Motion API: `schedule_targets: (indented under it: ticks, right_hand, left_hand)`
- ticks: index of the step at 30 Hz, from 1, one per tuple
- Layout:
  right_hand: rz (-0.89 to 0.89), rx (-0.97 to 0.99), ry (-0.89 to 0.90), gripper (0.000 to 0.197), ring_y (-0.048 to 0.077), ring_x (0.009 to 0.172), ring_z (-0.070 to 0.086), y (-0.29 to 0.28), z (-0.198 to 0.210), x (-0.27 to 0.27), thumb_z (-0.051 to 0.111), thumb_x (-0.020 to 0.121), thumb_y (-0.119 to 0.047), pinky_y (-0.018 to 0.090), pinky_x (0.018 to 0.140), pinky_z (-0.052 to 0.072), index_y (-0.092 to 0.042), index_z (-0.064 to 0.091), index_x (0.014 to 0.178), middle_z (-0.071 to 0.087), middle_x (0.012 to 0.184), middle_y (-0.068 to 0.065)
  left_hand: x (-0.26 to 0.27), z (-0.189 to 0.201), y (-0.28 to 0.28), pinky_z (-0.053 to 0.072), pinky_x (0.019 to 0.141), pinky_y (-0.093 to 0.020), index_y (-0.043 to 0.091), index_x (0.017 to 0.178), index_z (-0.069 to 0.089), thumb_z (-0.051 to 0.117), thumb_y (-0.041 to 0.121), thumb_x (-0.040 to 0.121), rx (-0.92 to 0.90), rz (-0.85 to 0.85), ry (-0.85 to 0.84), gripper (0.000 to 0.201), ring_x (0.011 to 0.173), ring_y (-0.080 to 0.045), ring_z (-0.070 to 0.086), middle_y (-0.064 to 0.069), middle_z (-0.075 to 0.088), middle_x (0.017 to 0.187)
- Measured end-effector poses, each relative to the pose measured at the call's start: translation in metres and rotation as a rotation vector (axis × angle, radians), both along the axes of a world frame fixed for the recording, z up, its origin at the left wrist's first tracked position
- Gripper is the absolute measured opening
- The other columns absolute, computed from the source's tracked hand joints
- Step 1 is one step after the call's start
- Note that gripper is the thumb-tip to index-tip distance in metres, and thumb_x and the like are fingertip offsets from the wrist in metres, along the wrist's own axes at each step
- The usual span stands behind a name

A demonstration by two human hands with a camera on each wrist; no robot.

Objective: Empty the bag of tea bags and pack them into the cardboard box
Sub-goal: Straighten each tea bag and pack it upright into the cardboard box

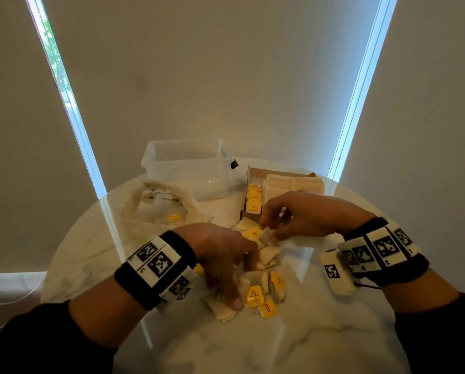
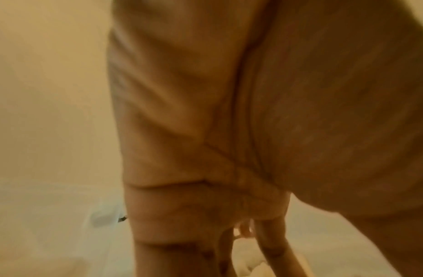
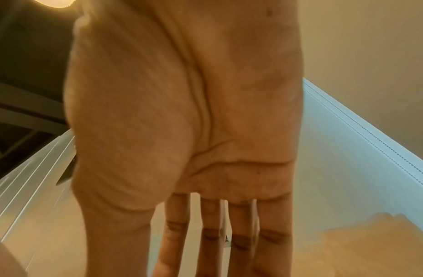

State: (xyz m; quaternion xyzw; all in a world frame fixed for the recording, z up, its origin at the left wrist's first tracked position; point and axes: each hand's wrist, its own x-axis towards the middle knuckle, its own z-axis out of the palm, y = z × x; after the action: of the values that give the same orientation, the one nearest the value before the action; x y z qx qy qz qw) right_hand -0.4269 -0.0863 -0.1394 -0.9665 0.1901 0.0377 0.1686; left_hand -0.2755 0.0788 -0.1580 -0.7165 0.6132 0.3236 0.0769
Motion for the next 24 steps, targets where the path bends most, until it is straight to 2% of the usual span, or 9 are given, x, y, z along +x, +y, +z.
schedule_targets:
  ticks: [4,6,8,10,13,16,19,22,24]
  right_hand:
    - [0.073,0.010,0.194,0.060,0.007,0.115,0.061,0.016,-0.007,-0.002,0.086,0.082,-0.052,0.035,0.101,0.053,-0.042,0.062,0.137,0.063,0.128,-0.015]
    - [0.102,-0.019,0.220,0.054,0.010,0.114,0.060,0.020,-0.016,-0.001,0.086,0.085,-0.046,0.034,0.100,0.053,-0.042,0.063,0.133,0.062,0.128,-0.014]
    - [0.083,-0.028,0.172,0.042,0.010,0.110,0.060,0.018,-0.020,-0.001,0.086,0.087,-0.037,0.031,0.095,0.054,-0.041,0.067,0.125,0.062,0.123,-0.014]
    - [0.059,-0.027,0.151,0.035,0.010,0.103,0.061,0.015,-0.019,-0.003,0.086,0.087,-0.034,0.026,0.085,0.052,-0.040,0.069,0.117,0.062,0.115,-0.015]
    - [0.017,0.018,0.098,0.028,0.011,0.095,0.067,0.009,-0.011,-0.007,0.083,0.089,-0.033,0.021,0.078,0.055,-0.037,0.070,0.114,0.062,0.105,-0.018]
    - [0.027,0.073,0.116,0.030,0.006,0.100,0.069,0.006,0.002,-0.011,0.082,0.092,-0.036,0.022,0.086,0.055,-0.039,0.071,0.119,0.069,0.112,-0.020]
    - [0.012,0.079,0.082,0.030,-0.001,0.106,0.066,0.004,0.012,-0.012,0.080,0.091,-0.049,0.025,0.097,0.053,-0.046,0.071,0.119,0.069,0.117,-0.024]
    - [-0.004,0.023,-0.081,0.018,-0.005,0.104,0.066,0.010,0.016,-0.004,0.074,0.093,-0.056,0.026,0.095,0.054,-0.050,0.073,0.109,0.070,0.112,-0.028]
    - [-0.011,0.082,-0.204,0.020,-0.004,0.099,0.068,0.023,0.012,0.013,0.072,0.094,-0.056,0.029,0.091,0.059,-0.049,0.071,0.112,0.070,0.111,-0.027]
  left_hand:
    - [0.008,0.011,-0.006,0.060,0.066,-0.027,0.026,0.118,0.069,0.092,0.021,0.082,-0.108,-0.023,0.000,0.043,0.078,-0.012,0.072,0.002,0.071,0.116]
    - [0.019,0.017,-0.008,0.060,0.066,-0.024,0.028,0.112,0.071,0.090,0.019,0.084,-0.187,0.038,0.028,0.034,0.083,-0.013,0.074,0.005,0.072,0.111]
    - [0.030,0.022,-0.008,0.061,0.068,-0.022,0.026,0.109,0.072,0.087,0.016,0.087,-0.264,0.091,0.084,0.029,0.083,-0.014,0.076,0.007,0.073,0.107]
    - [0.039,0.027,-0.006,0.063,0.072,-0.025,0.025,0.109,0.073,0.085,0.014,0.088,-0.313,0.106,0.142,0.026,0.082,-0.015,0.078,0.007,0.075,0.106]
    - [0.049,0.031,-0.005,0.066,0.081,-0.034,0.020,0.113,0.073,0.083,0.012,0.091,-0.377,0.126,0.279,0.025,0.088,-0.020,0.079,0.001,0.076,0.111]
    - [0.057,0.037,-0.005,0.066,0.084,-0.036,0.021,0.123,0.072,0.079,0.021,0.096,-0.446,0.150,0.365,0.027,0.095,-0.018,0.078,0.001,0.076,0.115]
    - [0.071,0.047,0.002,0.066,0.086,-0.034,0.028,0.126,0.070,0.073,0.029,0.100,-0.501,0.165,0.271,0.026,0.098,-0.011,0.076,0.008,0.075,0.116]
    - [0.098,0.064,0.022,0.065,0.083,-0.031,0.027,0.119,0.072,0.070,0.034,0.102,-0.513,0.221,0.118,0.019,0.090,-0.007,0.077,0.010,0.077,0.109]
    - [0.119,0.072,0.034,0.062,0.078,-0.025,0.025,0.114,0.075,0.070,0.033,0.102,-0.468,0.285,0.007,0.015,0.086,-0.007,0.076,0.010,0.079,0.102]
